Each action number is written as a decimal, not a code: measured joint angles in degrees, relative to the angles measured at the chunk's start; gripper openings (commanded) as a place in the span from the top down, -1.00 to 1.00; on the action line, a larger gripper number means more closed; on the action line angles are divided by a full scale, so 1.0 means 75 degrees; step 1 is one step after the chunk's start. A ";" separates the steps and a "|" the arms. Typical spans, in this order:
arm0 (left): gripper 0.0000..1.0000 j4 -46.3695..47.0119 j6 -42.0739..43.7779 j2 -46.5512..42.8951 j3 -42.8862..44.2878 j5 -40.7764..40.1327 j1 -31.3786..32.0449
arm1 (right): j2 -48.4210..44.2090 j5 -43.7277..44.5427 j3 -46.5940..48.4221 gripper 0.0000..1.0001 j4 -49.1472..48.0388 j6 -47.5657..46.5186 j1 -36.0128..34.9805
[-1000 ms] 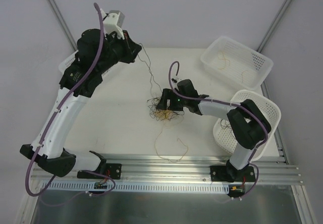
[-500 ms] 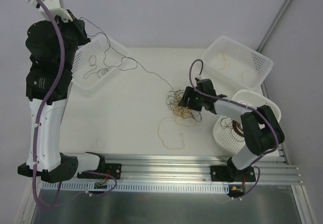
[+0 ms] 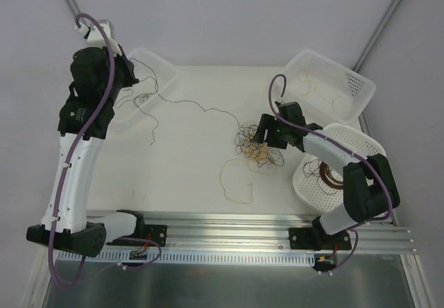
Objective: Untangle the cables
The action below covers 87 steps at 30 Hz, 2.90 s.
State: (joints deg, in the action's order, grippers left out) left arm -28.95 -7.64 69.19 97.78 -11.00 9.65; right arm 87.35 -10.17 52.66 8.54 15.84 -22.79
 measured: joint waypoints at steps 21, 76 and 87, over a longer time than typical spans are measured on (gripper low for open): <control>-0.81 0.0224 -0.0685 -0.1166 -0.6041 0.1696 0.0003 | -0.1343 -0.0122 0.1853 -0.83 0.2337 -0.2081 -0.1061; 1.00 0.0813 -0.6630 0.4205 -0.2620 0.0784 0.3468 | 0.0221 0.0912 0.0032 -0.72 0.0017 -0.0624 -0.1032; 1.00 0.0793 -0.4401 0.1151 -0.2806 0.0545 0.2879 | 0.0641 0.1507 -0.0431 0.14 -0.0265 0.0087 -0.0988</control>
State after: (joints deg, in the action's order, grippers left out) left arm -23.00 -40.64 77.82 76.73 -6.92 31.24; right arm 92.16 1.13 49.43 6.55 16.49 -30.20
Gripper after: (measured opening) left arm 0.006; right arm 0.467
